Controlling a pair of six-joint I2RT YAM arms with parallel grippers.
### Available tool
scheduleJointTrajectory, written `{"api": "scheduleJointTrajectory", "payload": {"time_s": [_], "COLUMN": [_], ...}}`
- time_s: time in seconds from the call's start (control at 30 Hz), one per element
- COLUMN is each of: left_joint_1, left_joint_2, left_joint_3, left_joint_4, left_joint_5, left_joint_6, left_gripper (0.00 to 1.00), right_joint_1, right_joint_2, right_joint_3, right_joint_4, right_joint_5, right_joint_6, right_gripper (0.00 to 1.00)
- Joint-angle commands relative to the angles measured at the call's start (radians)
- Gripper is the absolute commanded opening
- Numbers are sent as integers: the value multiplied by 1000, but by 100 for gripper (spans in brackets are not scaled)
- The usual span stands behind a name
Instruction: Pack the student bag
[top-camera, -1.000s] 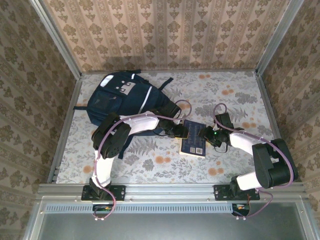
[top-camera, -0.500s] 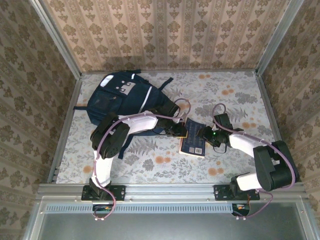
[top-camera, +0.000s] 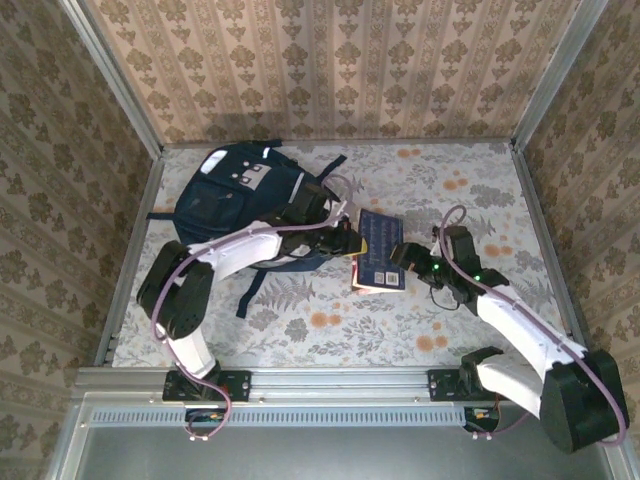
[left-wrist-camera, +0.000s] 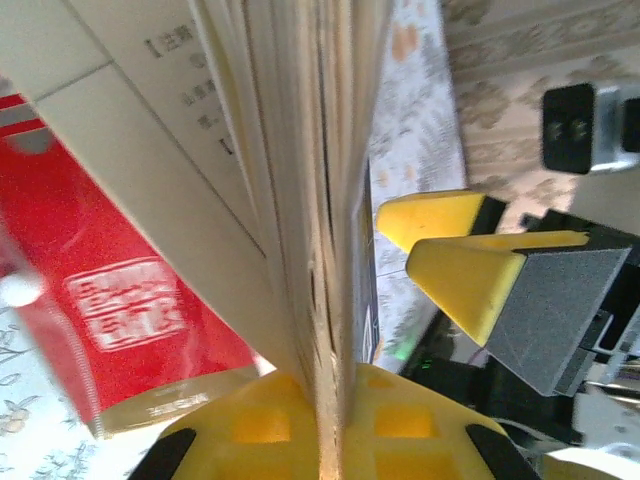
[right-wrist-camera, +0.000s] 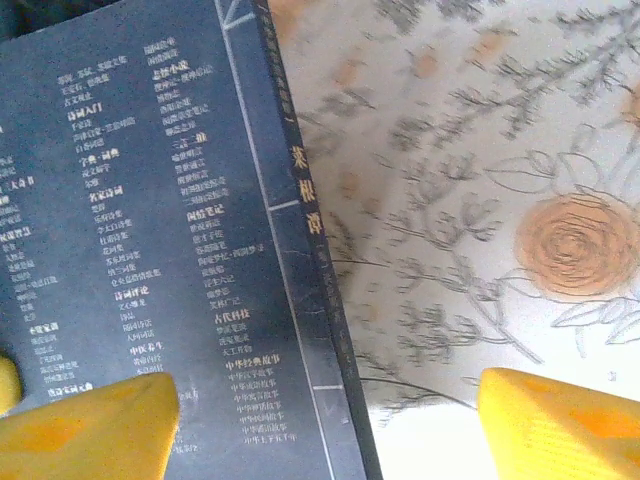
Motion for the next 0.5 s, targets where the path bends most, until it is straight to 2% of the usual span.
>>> {"api": "scheduleJointTrajectory", "payload": {"time_s": [0.0,0.17,0.3,0.37,0.47], "left_joint_1": [23,27,27,27,27], "left_joint_2": [-97,-156,-173,-175,-177], "left_joint_3": [-27,-51,-77,-86,-96], "left_joint_4": [122,210,299,319,308], "left_joint_5": [92,130,157,163,161], "left_joint_6": [-64,-120,-169,-175,-161], "left_gripper": [0,0,0,0,0], "right_joint_1": [-9,-16,-17,-17,-16], "right_joint_2": [-80,-74,-46,-54,-76], "right_joint_3": [-30,-34,-29,-30,-35], "right_joint_4": [73,217,332,369,433], "right_joint_5": [-89,-245,-337,-358,-390], "right_joint_6": [49,128,191,208,235], "right_gripper": [86,88,84,78,62]}}
